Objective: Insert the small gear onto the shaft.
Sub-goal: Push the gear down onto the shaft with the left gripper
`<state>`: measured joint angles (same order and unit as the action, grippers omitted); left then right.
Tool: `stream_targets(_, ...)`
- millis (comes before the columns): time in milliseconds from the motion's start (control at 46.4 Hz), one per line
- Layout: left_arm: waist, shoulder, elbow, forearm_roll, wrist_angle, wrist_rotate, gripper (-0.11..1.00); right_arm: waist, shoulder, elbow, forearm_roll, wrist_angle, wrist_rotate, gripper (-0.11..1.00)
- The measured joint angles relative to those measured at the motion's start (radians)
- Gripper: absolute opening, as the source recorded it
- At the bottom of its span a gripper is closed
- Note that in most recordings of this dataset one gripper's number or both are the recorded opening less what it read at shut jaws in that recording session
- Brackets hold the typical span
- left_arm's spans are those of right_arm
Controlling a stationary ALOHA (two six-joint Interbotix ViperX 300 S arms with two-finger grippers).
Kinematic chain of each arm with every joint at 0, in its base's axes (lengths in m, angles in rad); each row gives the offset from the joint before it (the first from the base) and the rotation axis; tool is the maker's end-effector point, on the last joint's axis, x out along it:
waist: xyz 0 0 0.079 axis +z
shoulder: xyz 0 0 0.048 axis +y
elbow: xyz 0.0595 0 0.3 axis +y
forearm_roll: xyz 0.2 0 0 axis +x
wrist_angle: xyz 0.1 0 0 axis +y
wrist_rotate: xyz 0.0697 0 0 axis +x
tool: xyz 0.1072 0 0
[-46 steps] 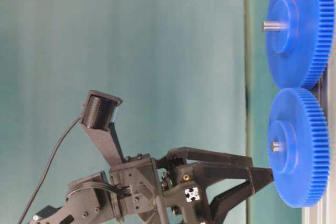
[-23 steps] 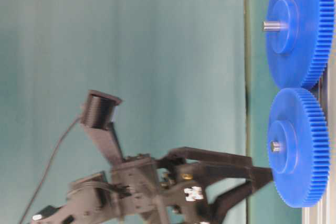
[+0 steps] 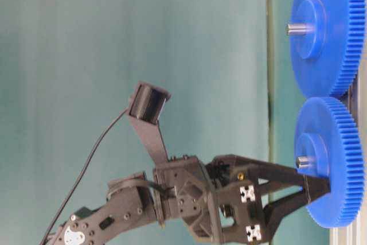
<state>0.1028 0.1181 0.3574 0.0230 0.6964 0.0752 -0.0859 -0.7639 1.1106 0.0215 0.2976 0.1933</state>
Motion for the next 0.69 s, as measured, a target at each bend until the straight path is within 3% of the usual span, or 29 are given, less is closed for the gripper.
stream_targets(366, -0.015, 0.023, -0.064, 0.000, -0.028, -0.052, 0.82, 0.000, -0.005, 0.005, -0.002, 0.002, 0.000, 0.22)
stream_targets(689, -0.023, 0.025, -0.129, 0.003, -0.035, -0.049, 0.82, -0.002, -0.009, 0.006, 0.000, 0.000, 0.000, 0.22)
